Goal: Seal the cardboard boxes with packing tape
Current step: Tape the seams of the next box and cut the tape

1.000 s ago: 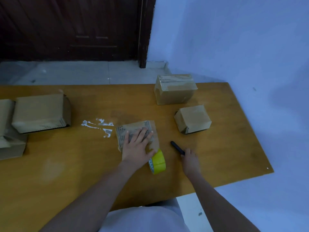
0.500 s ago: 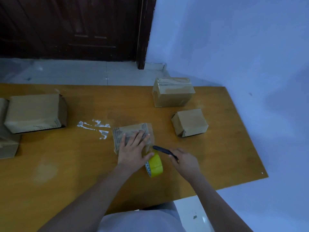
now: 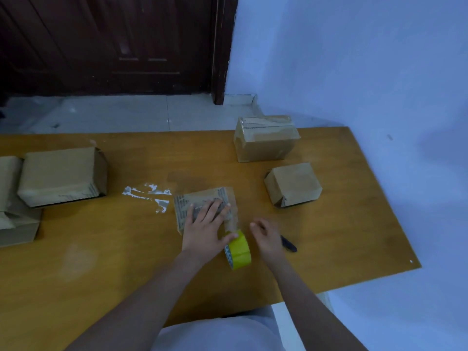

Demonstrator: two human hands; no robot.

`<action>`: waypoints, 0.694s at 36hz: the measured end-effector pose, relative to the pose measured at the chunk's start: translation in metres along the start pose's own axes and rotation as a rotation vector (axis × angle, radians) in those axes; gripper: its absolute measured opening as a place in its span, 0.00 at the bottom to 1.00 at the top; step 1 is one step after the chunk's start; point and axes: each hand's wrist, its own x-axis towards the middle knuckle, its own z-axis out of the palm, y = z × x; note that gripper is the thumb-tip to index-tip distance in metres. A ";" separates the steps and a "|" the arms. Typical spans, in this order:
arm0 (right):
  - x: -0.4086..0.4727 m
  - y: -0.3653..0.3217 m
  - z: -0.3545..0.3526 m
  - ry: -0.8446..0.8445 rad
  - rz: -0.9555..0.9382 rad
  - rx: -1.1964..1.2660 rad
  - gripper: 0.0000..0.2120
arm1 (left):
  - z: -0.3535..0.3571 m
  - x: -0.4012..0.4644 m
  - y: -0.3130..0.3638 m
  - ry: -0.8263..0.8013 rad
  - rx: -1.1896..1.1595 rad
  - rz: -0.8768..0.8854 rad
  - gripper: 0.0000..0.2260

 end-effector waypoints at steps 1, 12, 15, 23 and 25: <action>-0.003 -0.008 0.006 -0.114 0.071 0.175 0.05 | 0.001 0.000 0.000 0.003 -0.002 0.002 0.33; -0.005 -0.028 0.012 -0.439 0.196 0.398 0.05 | -0.002 0.004 0.002 0.131 -0.095 -0.045 0.35; -0.008 -0.027 0.014 -0.392 0.209 0.434 0.04 | 0.002 0.012 0.007 0.255 -0.164 -0.081 0.27; -0.023 -0.023 0.006 -0.362 0.192 0.445 0.06 | 0.018 0.019 0.006 0.476 -0.114 -0.075 0.18; -0.026 -0.018 0.004 -0.319 0.186 0.452 0.06 | 0.021 0.020 0.006 0.512 -0.089 -0.065 0.16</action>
